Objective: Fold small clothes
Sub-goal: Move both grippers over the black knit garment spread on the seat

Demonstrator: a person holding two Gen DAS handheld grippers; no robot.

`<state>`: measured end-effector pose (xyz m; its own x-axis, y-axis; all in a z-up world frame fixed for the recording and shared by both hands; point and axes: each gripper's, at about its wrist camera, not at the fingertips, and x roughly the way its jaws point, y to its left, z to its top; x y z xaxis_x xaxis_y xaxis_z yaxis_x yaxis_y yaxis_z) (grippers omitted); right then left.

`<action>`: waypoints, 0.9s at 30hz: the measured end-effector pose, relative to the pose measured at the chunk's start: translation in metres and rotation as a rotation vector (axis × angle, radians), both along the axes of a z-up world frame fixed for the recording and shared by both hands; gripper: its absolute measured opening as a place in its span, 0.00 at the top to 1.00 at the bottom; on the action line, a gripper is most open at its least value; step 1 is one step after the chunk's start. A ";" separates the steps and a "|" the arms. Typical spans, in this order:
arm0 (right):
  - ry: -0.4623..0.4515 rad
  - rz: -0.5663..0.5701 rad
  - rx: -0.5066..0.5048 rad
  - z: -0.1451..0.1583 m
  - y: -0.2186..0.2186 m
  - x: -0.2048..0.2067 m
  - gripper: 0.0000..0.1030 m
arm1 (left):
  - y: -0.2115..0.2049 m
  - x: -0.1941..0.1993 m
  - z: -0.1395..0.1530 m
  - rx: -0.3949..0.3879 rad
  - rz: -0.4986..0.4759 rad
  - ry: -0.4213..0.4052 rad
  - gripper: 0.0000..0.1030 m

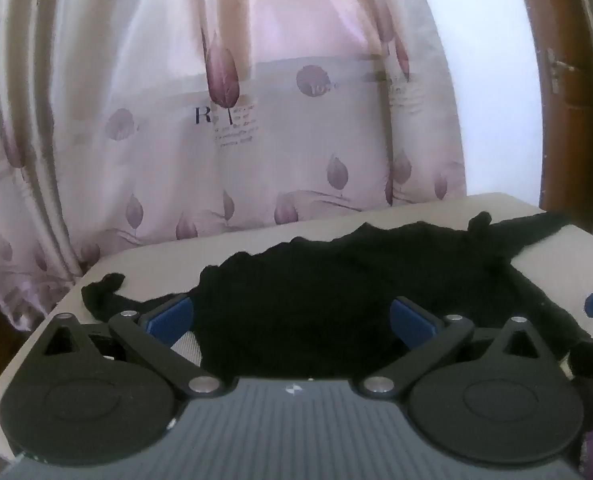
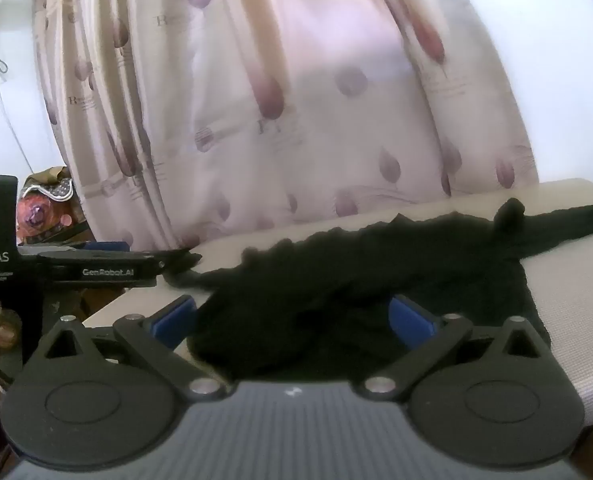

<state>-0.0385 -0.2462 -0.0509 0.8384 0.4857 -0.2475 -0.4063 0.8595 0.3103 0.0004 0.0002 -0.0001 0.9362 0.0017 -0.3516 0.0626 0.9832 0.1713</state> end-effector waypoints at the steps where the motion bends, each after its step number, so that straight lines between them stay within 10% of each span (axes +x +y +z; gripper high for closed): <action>1: 0.003 0.001 0.000 -0.001 0.000 0.000 0.00 | 0.000 0.000 0.000 -0.002 -0.001 0.004 0.00; 27: 0.123 -0.117 -0.142 -0.004 0.013 0.039 0.00 | 0.072 0.050 -0.045 -0.173 0.197 0.234 0.00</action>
<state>0.0002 -0.2336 -0.0554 0.8464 0.3398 -0.4100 -0.2676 0.9371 0.2242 0.0499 0.0718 -0.0455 0.8179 0.0956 -0.5673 -0.1132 0.9936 0.0042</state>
